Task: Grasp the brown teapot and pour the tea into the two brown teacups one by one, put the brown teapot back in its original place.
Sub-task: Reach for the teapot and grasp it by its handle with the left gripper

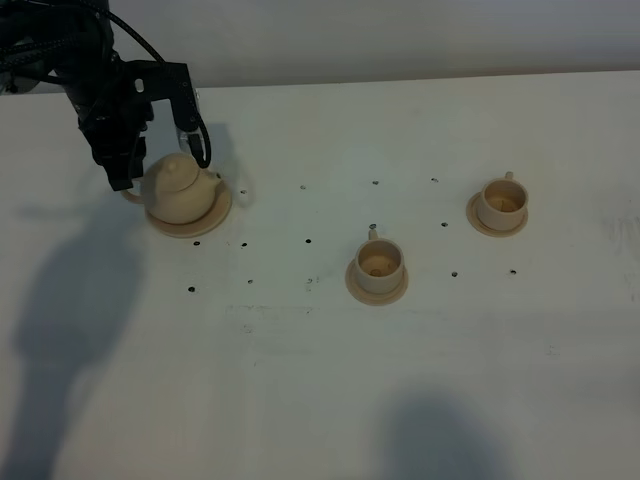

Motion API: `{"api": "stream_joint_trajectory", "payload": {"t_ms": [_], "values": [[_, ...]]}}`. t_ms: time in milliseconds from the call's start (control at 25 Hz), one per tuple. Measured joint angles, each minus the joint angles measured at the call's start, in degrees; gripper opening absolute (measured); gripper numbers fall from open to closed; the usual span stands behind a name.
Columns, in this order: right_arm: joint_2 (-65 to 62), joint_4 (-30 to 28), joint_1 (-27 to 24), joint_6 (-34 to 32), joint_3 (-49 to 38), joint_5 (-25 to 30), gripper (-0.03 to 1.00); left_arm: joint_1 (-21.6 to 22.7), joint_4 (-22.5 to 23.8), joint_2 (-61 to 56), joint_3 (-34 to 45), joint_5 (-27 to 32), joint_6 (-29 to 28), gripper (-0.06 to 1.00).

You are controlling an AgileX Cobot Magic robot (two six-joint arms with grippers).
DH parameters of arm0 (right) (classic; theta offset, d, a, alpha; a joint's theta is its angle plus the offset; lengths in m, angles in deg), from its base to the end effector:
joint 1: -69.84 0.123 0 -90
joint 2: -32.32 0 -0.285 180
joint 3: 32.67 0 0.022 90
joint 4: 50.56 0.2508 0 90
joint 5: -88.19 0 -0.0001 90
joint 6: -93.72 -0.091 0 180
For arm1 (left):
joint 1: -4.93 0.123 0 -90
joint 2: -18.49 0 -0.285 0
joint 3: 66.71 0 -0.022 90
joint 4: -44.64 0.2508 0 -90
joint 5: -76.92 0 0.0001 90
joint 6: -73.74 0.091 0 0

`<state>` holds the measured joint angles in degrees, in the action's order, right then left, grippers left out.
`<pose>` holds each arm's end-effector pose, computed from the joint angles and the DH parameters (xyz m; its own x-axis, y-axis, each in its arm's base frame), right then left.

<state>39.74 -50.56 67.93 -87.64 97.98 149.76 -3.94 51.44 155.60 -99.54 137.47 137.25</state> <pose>-0.0048 0.0002 0.2724 -0.4735 0.0395 -0.8799 0.0446 0.9988 0.0209 0.4768 -0.0649 0.1891 -0.2581 0.9660 -0.0125 0.9259 0.2510 0.2824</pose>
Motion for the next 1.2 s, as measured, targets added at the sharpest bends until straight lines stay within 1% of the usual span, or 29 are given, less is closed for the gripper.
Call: {"api": "stream_joint_trajectory", "payload": {"t_ms": [440,720,840,1200], "values": [[0.0,0.0,0.0,0.0,0.0,0.0,-0.02,-0.7,0.5,0.0,0.0,1.7,0.0,0.38],[0.0,0.0,0.0,0.0,0.0,0.0,-0.02,-0.8,1.0,0.1,0.0,1.8,0.0,0.38],[0.0,0.0,0.0,0.0,0.0,0.0,-0.02,-1.4,2.2,0.5,0.0,1.9,0.0,0.38],[0.0,0.0,0.0,0.0,0.0,0.0,-0.02,-1.9,2.3,1.1,0.0,1.3,0.0,0.38]]}}
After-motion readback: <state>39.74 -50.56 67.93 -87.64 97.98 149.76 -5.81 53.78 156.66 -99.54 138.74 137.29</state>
